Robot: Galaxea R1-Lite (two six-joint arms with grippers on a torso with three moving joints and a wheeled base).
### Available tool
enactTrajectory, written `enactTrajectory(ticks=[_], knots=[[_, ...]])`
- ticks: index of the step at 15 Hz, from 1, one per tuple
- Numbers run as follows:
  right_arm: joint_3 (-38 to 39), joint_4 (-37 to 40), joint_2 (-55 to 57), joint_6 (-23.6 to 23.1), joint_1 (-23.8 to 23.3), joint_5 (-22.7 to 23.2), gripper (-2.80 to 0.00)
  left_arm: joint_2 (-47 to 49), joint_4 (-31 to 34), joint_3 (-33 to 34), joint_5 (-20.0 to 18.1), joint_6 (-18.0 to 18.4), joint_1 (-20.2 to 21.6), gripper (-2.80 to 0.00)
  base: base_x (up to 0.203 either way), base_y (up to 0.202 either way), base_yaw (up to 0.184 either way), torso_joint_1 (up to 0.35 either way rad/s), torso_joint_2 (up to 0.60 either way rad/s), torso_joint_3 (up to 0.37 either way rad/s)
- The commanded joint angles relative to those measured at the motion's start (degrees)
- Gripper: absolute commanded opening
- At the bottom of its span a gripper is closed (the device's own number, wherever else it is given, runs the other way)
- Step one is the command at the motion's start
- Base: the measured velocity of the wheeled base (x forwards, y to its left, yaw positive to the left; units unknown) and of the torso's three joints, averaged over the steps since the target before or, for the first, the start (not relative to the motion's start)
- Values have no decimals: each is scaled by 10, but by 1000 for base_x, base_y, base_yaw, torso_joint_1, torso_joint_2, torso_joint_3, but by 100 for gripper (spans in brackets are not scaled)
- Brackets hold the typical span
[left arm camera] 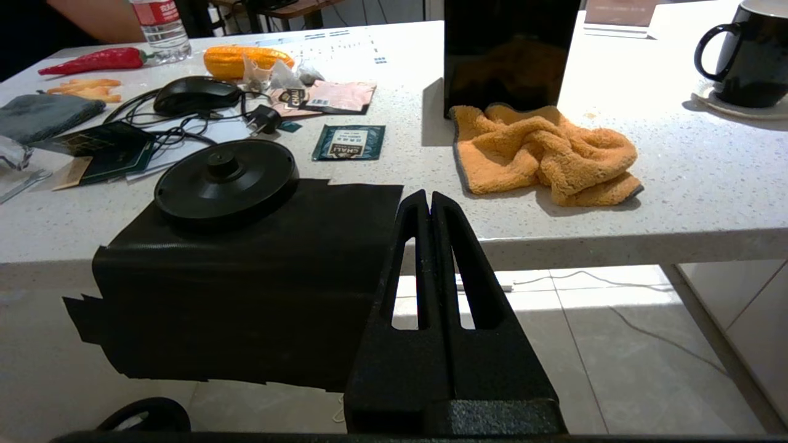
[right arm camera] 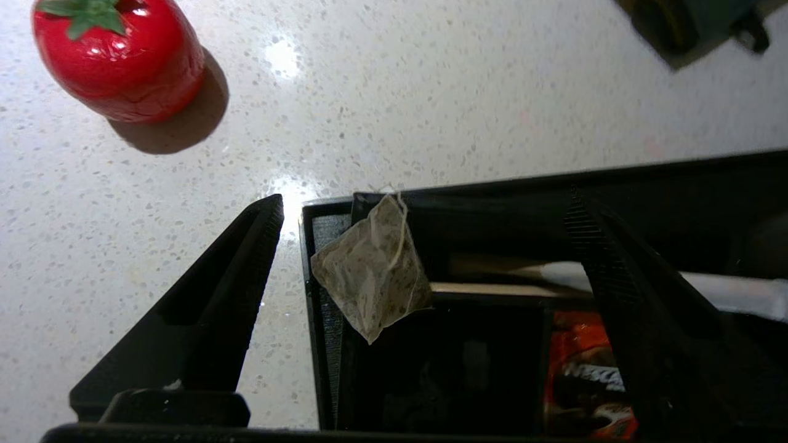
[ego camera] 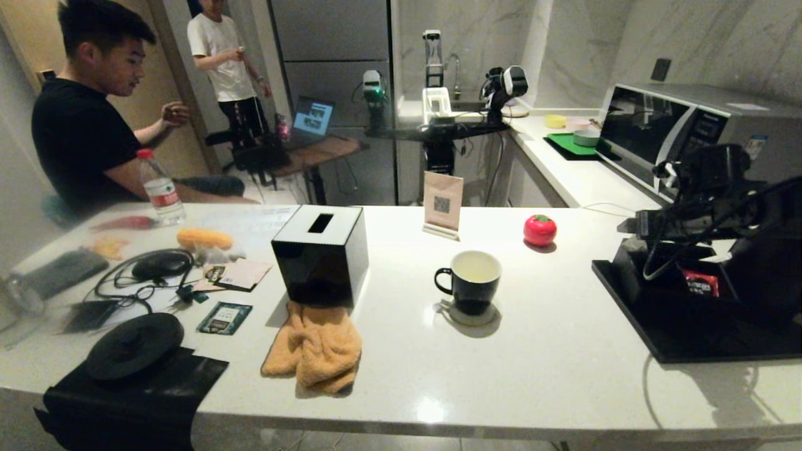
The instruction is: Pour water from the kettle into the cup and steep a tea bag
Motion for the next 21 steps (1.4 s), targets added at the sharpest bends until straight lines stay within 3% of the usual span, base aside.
enactTrajectory(ticks=[1,12,21], knots=[[-12,7,16,22,8,-11,0,0,0,0,0,0,0,-280,0,0,0,0,0,0],[-38,38,43,64,10,-40,0,0,0,0,0,0,0,-280,0,0,0,0,0,0],[-39,35,47,64,13,-41,0,0,0,0,0,0,0,-280,0,0,0,0,0,0]])
